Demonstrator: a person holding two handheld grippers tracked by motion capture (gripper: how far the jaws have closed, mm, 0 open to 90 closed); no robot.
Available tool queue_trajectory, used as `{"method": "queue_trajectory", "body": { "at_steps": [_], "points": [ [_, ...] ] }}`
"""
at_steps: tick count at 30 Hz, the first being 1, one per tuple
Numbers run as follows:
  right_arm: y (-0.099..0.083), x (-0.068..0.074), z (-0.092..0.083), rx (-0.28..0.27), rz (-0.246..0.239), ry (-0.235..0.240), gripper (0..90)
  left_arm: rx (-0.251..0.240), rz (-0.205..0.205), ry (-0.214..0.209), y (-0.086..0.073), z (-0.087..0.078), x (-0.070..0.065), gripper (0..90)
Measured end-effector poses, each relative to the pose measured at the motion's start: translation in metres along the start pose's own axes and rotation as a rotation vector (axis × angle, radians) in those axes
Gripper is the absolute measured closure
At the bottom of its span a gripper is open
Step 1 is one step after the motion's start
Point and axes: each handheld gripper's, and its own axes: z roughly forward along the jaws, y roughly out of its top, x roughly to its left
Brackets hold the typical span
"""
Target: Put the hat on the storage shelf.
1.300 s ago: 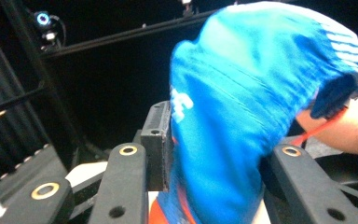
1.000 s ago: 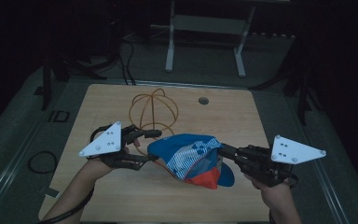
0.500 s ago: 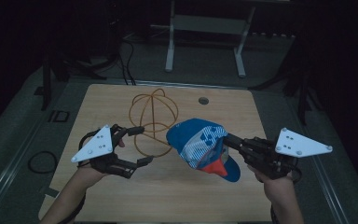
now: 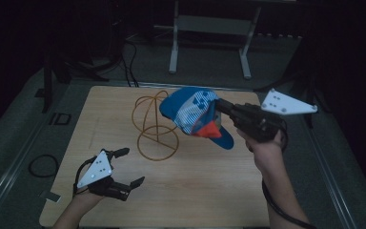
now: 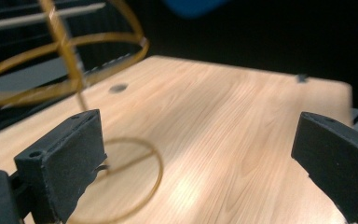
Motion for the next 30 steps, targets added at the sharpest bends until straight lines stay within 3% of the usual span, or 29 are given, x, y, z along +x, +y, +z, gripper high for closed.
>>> {"method": "queue_trajectory", "body": {
  "at_steps": [1,2,5,6,16,23,30],
  "points": [
    [0.000,0.000,0.000,0.000,0.000,0.000,89.8,0.000,0.000,0.000,0.000,0.000,0.000,3.0],
    [0.007,-0.004,0.014,0.006,0.002,-0.014,89.8,0.009,-0.010,0.028,-0.013,-0.001,-0.002,3.0],
    [0.016,-0.008,0.032,0.019,-0.014,-0.043,89.9,0.011,-0.026,0.046,-0.025,-0.003,-0.003,3.0],
    [0.018,-0.009,0.039,0.017,-0.014,-0.049,89.8,0.002,-0.038,0.077,-0.036,-0.005,-0.005,3.0],
    [0.028,-0.004,0.122,0.076,-0.051,-0.119,89.8,-0.022,-0.083,0.171,-0.058,-0.012,-0.003,3.1],
    [0.011,0.020,0.171,0.167,-0.075,-0.056,89.8,-0.035,-0.098,0.198,-0.064,-0.019,0.001,3.6],
    [-0.004,0.033,0.182,0.239,-0.081,0.025,89.7,-0.034,-0.110,0.190,-0.067,-0.021,0.003,3.7]
  ]
}}
